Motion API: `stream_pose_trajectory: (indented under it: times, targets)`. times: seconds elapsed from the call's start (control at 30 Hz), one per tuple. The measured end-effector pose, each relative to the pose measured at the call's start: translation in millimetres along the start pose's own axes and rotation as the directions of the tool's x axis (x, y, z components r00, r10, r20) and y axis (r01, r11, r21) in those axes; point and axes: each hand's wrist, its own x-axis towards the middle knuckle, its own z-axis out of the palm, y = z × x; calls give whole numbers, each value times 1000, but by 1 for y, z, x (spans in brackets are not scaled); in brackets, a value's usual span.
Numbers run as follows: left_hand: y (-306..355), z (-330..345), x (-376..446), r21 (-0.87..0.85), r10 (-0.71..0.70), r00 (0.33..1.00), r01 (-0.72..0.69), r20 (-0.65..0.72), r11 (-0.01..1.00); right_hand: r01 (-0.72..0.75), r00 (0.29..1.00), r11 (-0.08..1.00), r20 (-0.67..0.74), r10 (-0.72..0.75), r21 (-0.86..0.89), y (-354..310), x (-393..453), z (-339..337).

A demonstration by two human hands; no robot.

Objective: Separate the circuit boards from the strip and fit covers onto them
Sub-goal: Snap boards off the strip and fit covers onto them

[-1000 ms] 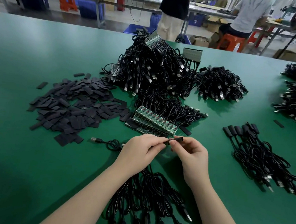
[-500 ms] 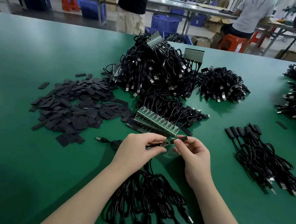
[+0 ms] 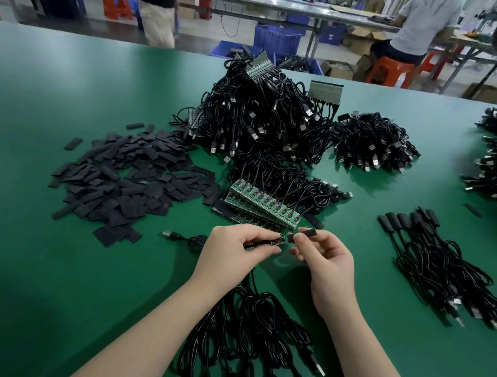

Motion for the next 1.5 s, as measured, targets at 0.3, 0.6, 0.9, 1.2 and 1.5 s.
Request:
stream_pose_trajectory:
  times: [0.3,0.6,0.9,1.2,1.5]
  targets:
    - [0,1,-1,18,43,998,-44,55,999,-9,999,1000,-30,10,27,-3,0,3]
    - [2,3,-4,60,115,993,-114,-20,992,-1,1000,1000,-21,1,25,1,-7,11]
    - [2,4,-6,129,172,981,-160,-94,979,5,999,997,-36,-2,83,1,-8,13]
    - [5,5,-7,187,225,968,-203,-107,961,-6,1000,997,-9,6,73,2,-6,13]
    - [6,7,-6,143,165,979,-148,-117,979,23,999,994,-50,-17,103,4,-7,16]
